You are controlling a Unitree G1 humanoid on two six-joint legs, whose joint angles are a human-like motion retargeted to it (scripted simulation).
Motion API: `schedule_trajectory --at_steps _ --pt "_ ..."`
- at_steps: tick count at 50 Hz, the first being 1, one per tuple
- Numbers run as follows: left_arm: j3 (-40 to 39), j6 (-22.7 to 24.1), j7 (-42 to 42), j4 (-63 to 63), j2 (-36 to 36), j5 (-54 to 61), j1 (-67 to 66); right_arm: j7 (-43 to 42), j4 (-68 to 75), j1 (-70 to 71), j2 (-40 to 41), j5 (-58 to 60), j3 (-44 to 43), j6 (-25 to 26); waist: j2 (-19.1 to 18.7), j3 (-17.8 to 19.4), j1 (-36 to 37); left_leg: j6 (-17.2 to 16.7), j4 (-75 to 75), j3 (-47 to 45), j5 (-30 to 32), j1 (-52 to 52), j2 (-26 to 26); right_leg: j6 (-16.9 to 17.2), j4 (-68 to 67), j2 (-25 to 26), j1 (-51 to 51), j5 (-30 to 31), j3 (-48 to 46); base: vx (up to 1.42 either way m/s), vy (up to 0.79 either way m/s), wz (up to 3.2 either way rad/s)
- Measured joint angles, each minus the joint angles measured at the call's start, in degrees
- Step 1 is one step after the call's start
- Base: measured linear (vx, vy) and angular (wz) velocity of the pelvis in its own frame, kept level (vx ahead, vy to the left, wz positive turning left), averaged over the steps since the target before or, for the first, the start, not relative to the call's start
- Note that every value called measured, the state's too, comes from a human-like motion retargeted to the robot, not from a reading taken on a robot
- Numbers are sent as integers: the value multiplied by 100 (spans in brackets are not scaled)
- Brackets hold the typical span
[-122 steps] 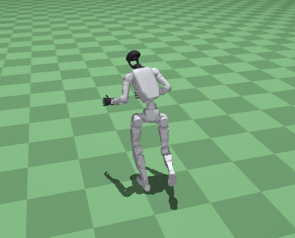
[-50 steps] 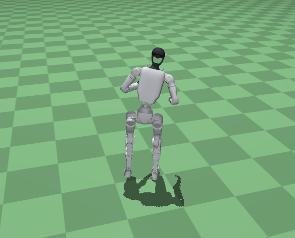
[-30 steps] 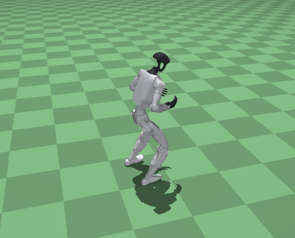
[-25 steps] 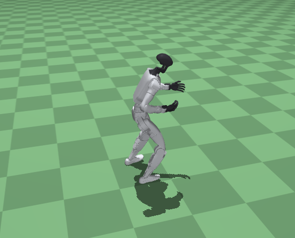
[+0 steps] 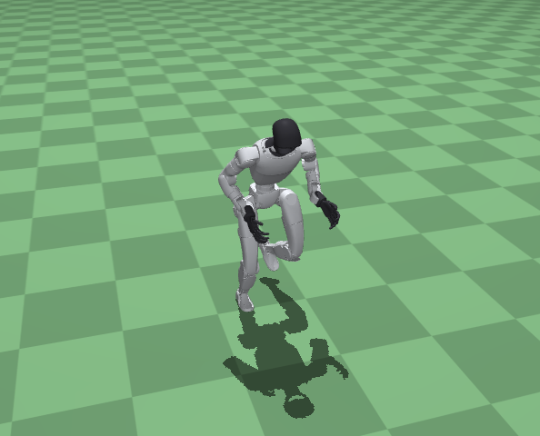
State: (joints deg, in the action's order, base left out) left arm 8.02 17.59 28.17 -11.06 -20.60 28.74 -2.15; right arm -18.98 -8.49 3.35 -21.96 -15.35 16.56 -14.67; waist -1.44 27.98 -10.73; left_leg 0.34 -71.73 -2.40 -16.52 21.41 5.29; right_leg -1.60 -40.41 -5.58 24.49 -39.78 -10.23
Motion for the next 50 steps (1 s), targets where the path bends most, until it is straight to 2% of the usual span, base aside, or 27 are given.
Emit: schedule_trajectory --at_steps 2,3,5,7,10,12,15,16,17,19,20,22,24,25,27,30,33,35,37,38,40,42,43,45,46,48,50 --pt "-25 -161 146 159 -246 -390 -862 165 -409 541 38 -144 -239 76 42 52 408 66 -544 242 -73 391 -306 -173 457 192 -468 -44 371 83 -9 -200" --pt "-68 -150 301 -32 -410 -295 -1363 209 -762 720 35 -231 -424 137 167 17 724 301 -829 -59 -191 596 -118 -144 299 171 -508 -124 593 93 -8 -173" --pt "-386 -83 458 -522 -844 -200 -2158 233 -1599 1049 -80 -433 -790 125 363 -16 1211 1021 -1015 -569 -672 1070 211 -58 960 54 -986 -27 815 96 -4 -119" --pt "-1026 -43 318 -1160 -1339 -123 -3118 117 -2528 949 -270 -239 -1285 -3 694 -265 1886 1257 -643 -1091 -1129 1430 355 200 1388 -166 -1253 320 1001 108 4 -106" --pt "-1611 151 4 -1496 -1360 11 -3839 450 -3561 767 -484 -237 -1672 -325 1082 -597 2368 1212 1004 -1493 -1098 1843 -16 542 2608 -582 -1908 1494 953 108 16 -39" --pt "-1777 148 -281 -1375 -1045 58 -3856 823 -3872 543 -510 -440 -1658 -378 1230 -681 2475 956 2642 -1697 -988 1702 -263 750 3133 -727 -2373 2410 966 115 21 -37" --pt "-1771 24 -708 -980 -511 86 -3336 1531 -3812 35 -478 -1123 -1317 -222 1098 -542 2577 399 5163 -1555 -689 955 -505 859 3149 -598 -3063 3342 1157 118 24 -44" --pt "-1658 -5 -740 -820 -341 -20 -3000 1721 -3631 -107 -475 -1305 -1146 -130 1013 -413 2537 329 5316 -1474 -610 713 -504 809 2759 -518 -3202 3419 1231 116 27 -8" --pt "-1520 -33 -735 -675 -189 -165 -2639 1874 -3418 -239 -469 -1454 -971 -46 957 -299 2488 313 5268 -1416 -651 520 -495 763 2221 -462 -3245 3410 1285 120 27 1" --pt "-1134 -70 -457 -509 -22 -535 -1794 1917 -2788 -501 -451 -1507 -604 82 1022 -230 2374 537 4091 -1436 -1362 506 -391 737 301 -490 -2717 2899 1316 123 26 -9" --pt "-933 -78 -197 -490 -2 -646 -1354 1824 -2398 -662 -450 -1423 -416 139 1115 -296 2338 689 3220 -1491 -1863 673 -289 778 -909 -551 -2224 2502 1328 122 23 -18" --pt "-577 8 186 -619 -63 -379 -93 1618 -1465 -945 -620 -793 -157 308 1202 -460 2064 901 2773 -1442 -2398 582 -308 551 -2502 -548 -1327 1808 1326 114 22 8" --pt "-481 -92 127 -819 -372 -584 1295 1847 -1071 -1453 -1183 -284 -218 392 1111 -658 1626 872 3088 -1334 -2518 185 -364 311 -3343 -420 -518 1369 1146 109 20 52" --pt "-495 -126 3 -969 -543 -655 2004 2034 -1093 -1768 -1566 -245 -322 353 993 -753 1363 772 3467 -1249 -2439 -96 -387 173 -3523 -326 -147 1208 984 116 17 89" --pt "-545 -31 29 -1278 -781 -1083 3169 2527 -1546 -2580 -2476 -715 -741 231 633 -934 649 604 3915 -927 -2069 -550 -340 324 -3421 -222 541 1440 464 130 11 132" --pt "-570 20 414 -1645 -990 -1956 4292 3052 -2002 -3467 -3640 -1496 -1428 209 -110 -1130 -446 57 4874 -468 -832 -1241 -42 308 -1647 136 994 1622 -197 137 -2 113" --pt "-492 395 487 -2147 -750 -1386 4378 2979 -1797 -3595 -3831 -1253 -1391 199 -472 -1103 -1006 -421 5765 -342 828 -2072 100 423 1171 293 860 2167 -517 146 -16 48" --pt "-621 725 -29 -2484 -475 -694 3878 2975 -1541 -3406 -3686 -754 -1155 224 -444 -868 -1316 -719 6129 -243 1698 -2796 21 634 2702 172 518 2286 -703 157 -20 61" --pt "-862 666 -943 -2622 -308 -276 2907 3139 -1273 -3150 -3387 -348 -977 249 -268 -673 -1604 -1033 5785 -80 2030 -3211 -68 868 2839 -164 442 2207 -952 159 -22 56" --pt "-938 535 -1169 -2543 -203 -358 2486 3091 -1069 -2969 -3124 -164 -887 231 -166 -540 -1617 -921 5446 1 2016 -3335 -173 940 2793 -287 326 2379 -950 153 -27 -9" --pt "-855 197 -1388 -2089 -15 -372 1649 2742 -484 -2523 -2478 -108 -655 264 -83 -351 -1332 -541 4047 -82 1574 -3113 -273 735 2064 -397 226 2327 -733 146 -28 -83" --pt "-580 -5 -1238 -1214 57 -491 966 2203 310 -1600 -1920 205 -256 374 -187 -7 -838 79 2359 -239 865 -2655 -118 222 1372 -198 -107 1561 -447 138 -25 -123" --pt "-492 -254 -1035 -798 12 -873 509 2051 619 -1033 -1797 678 -26 464 -299 13 -620 242 1404 -307 504 -2199 51 30 830 -99 -79 1151 -375 140 -19 -116" --pt "-373 -401 -797 -563 -24 -789 -619 1919 637 12 -1728 1709 308 552 -366 -203 -111 352 -171 -552 -59 -1157 322 -118 -189 -52 88 524 -212 144 -13 -114" --pt "-425 -292 -757 -783 -117 -563 -1137 1824 408 457 -1593 1779 397 537 -271 -322 189 543 -511 -657 -256 -658 302 -90 -59 -60 -94 447 -116 144 -9 -110" --pt "-625 -122 -858 -1315 -438 -125 -1972 1667 -109 1116 -1263 1397 494 541 -3 -516 864 984 -692 -889 -586 227 146 34 571 -134 -637 586 88 144 -6 -102" --pt "-1025 -119 -1061 -1809 -917 237 -2540 1599 -668 1355 -1039 809 448 559 353 -730 1664 1183 -125 -1276 -762 892 -36 220 1136 -342 -1112 1116 374 151 4 -113"
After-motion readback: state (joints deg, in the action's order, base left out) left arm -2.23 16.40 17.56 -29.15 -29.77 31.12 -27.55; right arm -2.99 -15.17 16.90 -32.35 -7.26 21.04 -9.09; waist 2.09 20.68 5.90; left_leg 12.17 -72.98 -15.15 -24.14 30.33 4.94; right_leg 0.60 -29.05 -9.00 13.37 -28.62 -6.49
